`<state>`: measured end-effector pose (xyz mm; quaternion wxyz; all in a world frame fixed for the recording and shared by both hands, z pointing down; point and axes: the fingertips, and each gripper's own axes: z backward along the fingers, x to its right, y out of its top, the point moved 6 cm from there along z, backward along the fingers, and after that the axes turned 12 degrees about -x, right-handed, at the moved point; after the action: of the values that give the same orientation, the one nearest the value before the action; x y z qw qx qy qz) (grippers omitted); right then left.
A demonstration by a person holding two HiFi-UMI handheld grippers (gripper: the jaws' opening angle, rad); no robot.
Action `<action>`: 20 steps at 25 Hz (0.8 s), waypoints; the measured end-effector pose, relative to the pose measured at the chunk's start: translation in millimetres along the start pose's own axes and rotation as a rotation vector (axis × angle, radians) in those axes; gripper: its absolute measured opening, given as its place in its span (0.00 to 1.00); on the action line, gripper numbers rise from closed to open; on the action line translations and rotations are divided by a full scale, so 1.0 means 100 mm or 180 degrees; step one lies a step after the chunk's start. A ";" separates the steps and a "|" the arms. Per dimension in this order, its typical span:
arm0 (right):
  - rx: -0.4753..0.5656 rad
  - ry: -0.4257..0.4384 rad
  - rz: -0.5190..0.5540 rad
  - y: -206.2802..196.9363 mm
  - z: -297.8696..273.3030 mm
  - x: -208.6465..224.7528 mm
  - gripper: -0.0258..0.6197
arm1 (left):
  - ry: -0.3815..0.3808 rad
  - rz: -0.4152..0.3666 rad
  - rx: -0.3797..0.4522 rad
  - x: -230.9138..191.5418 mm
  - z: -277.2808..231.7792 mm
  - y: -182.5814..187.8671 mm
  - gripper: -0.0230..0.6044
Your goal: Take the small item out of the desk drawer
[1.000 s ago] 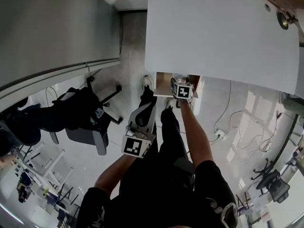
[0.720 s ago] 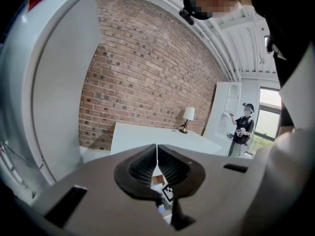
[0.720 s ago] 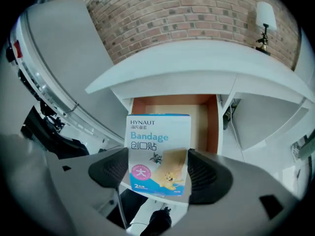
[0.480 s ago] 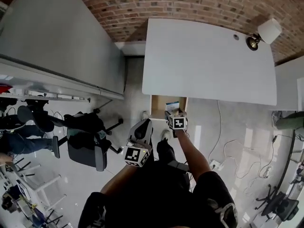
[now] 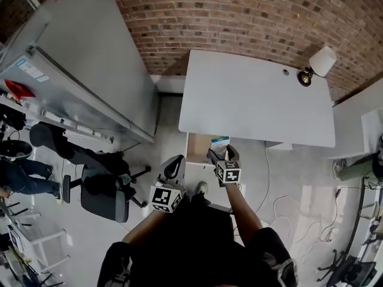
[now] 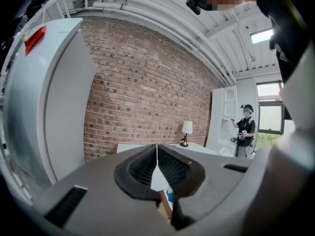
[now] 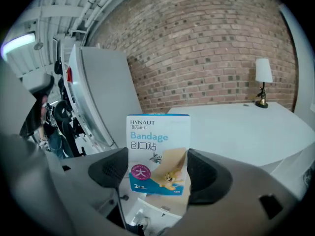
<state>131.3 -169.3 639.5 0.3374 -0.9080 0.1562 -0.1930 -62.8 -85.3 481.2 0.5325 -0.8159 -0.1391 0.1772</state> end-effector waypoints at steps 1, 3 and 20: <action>0.0104 -0.0020 0.0006 0.08 0.14 -0.04 0.61 | -0.0007 -0.0005 0.0012 -0.01 0.03 0.04 0.06; 0.0311 -0.0083 0.0032 0.24 0.43 -0.13 0.61 | -0.0023 -0.0024 0.0048 -0.04 0.08 0.12 0.06; 0.1366 -0.0435 0.0383 0.83 1.96 -1.26 0.61 | -0.0350 -0.0085 0.0380 -0.11 0.53 0.53 0.06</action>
<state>97.4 -68.4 415.7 0.5434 -0.8155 0.1422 -0.1395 -93.9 -66.9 414.3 0.5741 -0.7698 -0.1682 0.2226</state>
